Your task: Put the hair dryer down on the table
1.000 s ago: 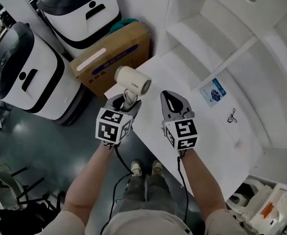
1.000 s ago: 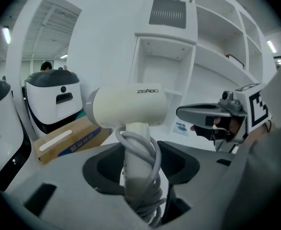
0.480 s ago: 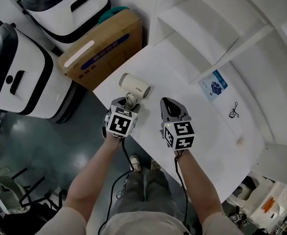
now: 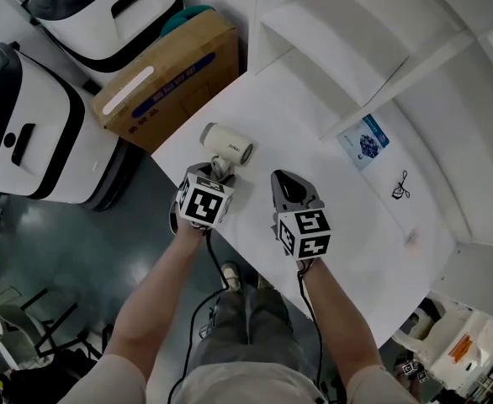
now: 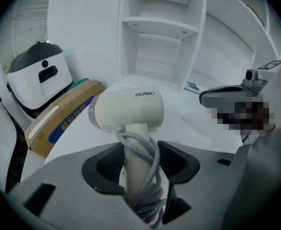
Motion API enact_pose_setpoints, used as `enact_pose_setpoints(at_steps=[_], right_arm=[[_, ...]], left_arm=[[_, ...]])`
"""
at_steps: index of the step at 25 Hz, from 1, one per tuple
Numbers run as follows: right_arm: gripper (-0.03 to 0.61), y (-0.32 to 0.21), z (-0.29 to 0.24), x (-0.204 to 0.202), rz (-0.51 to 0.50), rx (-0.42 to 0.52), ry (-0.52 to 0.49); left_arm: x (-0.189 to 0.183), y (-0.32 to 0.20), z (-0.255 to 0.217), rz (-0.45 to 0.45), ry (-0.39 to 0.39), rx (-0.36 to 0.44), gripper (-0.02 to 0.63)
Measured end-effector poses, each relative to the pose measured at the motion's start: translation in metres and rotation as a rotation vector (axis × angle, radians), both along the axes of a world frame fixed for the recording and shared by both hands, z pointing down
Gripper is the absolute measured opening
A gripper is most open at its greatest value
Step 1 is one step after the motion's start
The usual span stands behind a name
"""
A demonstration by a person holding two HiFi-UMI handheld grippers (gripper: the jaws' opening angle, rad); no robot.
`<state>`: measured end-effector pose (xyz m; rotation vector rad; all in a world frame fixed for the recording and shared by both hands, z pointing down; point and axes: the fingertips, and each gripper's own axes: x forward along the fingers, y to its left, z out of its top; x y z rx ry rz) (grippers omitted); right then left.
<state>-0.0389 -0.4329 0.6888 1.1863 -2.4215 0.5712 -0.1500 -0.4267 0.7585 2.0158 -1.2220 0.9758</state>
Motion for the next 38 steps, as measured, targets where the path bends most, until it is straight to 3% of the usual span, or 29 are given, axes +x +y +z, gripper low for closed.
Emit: enact_pose_setpoints(at_steps=[16,22,27,32,38], right_arm=[[0.021,0.023,-0.014,0.010,-0.012,-0.046,-0.106],[0.021,0.033,-0.030,0.014,-0.019,-0.027,-0.130],[0.021,0.049,-0.056,0.013,-0.043,-0.001,-0.138],[0.021,0.053,-0.096,0.013,-0.062,0.058,-0.151],[0.021,0.065,-0.171,0.007,-0.096,0.196,-0.205]], left_arm=[[0.008,0.004,0.003,0.045,-0.129,0.067,0.245],[0.007,0.013,-0.008,0.009,-0.074,0.066,0.245],[0.001,0.036,-0.045,-0.082,0.006,0.109,0.245],[-0.008,0.045,-0.104,-0.164,0.073,0.210,0.244],[-0.010,0.063,-0.200,-0.192,0.169,0.352,0.239]])
